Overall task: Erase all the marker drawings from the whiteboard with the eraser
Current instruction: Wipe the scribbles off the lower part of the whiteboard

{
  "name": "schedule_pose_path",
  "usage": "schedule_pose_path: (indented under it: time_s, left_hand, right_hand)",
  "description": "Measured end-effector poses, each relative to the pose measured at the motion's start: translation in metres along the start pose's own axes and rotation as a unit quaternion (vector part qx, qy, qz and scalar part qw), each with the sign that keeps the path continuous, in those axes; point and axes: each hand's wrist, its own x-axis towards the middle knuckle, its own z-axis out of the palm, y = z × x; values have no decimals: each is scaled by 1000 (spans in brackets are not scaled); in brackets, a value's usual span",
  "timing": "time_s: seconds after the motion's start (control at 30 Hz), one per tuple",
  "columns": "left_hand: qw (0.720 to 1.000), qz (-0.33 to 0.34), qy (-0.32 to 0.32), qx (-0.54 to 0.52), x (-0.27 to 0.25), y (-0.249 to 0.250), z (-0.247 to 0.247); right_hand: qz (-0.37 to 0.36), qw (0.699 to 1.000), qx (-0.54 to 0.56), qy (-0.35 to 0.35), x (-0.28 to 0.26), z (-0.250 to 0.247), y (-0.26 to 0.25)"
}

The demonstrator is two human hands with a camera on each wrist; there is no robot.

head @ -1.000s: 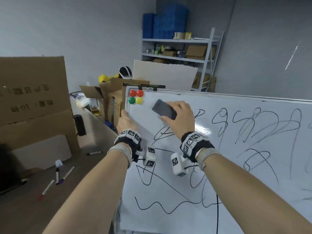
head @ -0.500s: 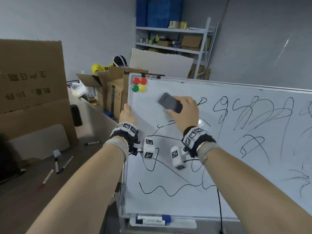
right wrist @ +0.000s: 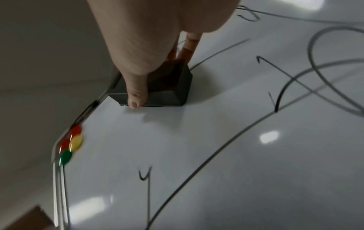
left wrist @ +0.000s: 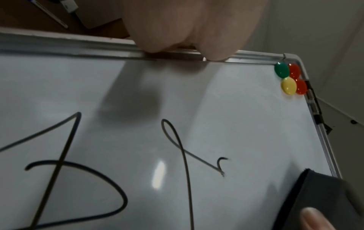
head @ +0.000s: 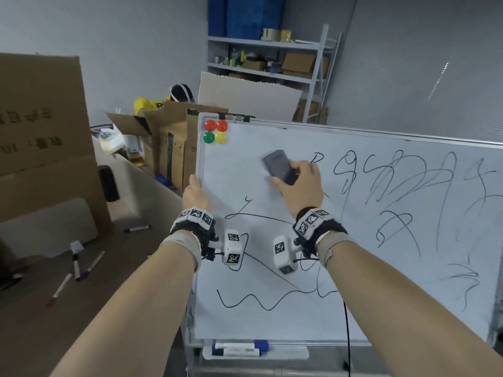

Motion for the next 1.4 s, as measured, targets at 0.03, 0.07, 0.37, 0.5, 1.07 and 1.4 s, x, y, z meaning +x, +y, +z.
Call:
schedule_pose_path:
  time_s: [0.03, 0.07, 0.37, 0.5, 1.07, 1.4]
  left_hand:
    - [1000, 1, 1, -2, -1, 0, 0]
    - [1000, -1, 6, -7, -1, 0, -1]
    - [1000, -20, -10, -11, 5, -5, -9]
    - [999, -15, -26, -12, 5, -7, -10]
    - [993, -62, -91, -39, -10, -60, -26]
    - [977, -135, -129, -100, -21, -106, -29]
  right_hand:
    - [18, 1000, 14, 19, -1, 1, 1]
    - [27, 999, 22, 20, -7, 6, 0]
    - [-140, 981, -93, -98, -3, 11, -25]
    - [-80, 996, -2, -46, -19, 22, -20]
    - [-150, 975, -40, -160, -74, 67, -23]
    - [-172, 965, -49, -192, -112, 86, -6]
